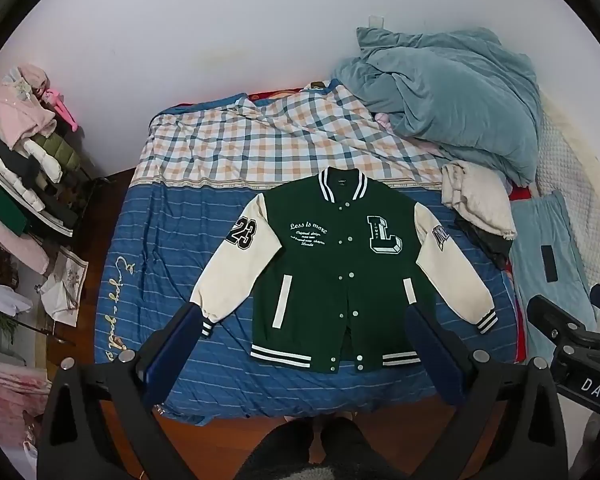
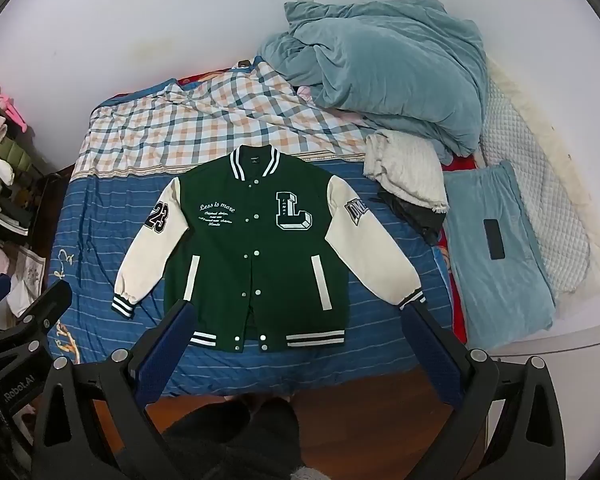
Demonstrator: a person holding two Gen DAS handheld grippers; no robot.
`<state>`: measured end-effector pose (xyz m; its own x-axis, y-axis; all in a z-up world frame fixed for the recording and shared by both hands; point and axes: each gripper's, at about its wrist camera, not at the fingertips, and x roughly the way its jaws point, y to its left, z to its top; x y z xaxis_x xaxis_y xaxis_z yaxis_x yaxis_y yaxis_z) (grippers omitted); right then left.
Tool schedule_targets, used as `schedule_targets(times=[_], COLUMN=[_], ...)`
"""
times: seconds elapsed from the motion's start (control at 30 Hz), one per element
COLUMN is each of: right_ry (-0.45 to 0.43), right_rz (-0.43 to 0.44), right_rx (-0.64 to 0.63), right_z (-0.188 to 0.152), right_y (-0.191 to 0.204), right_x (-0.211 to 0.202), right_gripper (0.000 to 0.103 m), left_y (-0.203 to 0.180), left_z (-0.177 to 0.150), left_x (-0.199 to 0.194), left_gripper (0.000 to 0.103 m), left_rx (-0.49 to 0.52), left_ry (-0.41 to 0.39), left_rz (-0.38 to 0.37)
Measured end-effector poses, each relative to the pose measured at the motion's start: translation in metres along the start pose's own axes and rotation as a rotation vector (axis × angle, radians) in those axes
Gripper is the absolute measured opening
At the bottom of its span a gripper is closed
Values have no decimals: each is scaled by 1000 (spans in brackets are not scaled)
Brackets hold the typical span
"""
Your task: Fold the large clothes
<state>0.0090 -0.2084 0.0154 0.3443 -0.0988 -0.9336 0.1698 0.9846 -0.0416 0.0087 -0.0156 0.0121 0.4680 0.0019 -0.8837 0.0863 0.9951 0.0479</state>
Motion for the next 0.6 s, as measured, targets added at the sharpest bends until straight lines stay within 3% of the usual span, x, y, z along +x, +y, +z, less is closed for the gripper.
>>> schedule_targets(times=[0.6], right_ry=[-2], right_rz=[2], right_rx=[-3], right_z=[5], right_y=[-3], right_x=[-5], right_gripper=[103], left_y=[5], left_z=[1], left_x=[-1], left_gripper=[103], left_rx=[-2], left_ry=[-8], left_rz=[-1])
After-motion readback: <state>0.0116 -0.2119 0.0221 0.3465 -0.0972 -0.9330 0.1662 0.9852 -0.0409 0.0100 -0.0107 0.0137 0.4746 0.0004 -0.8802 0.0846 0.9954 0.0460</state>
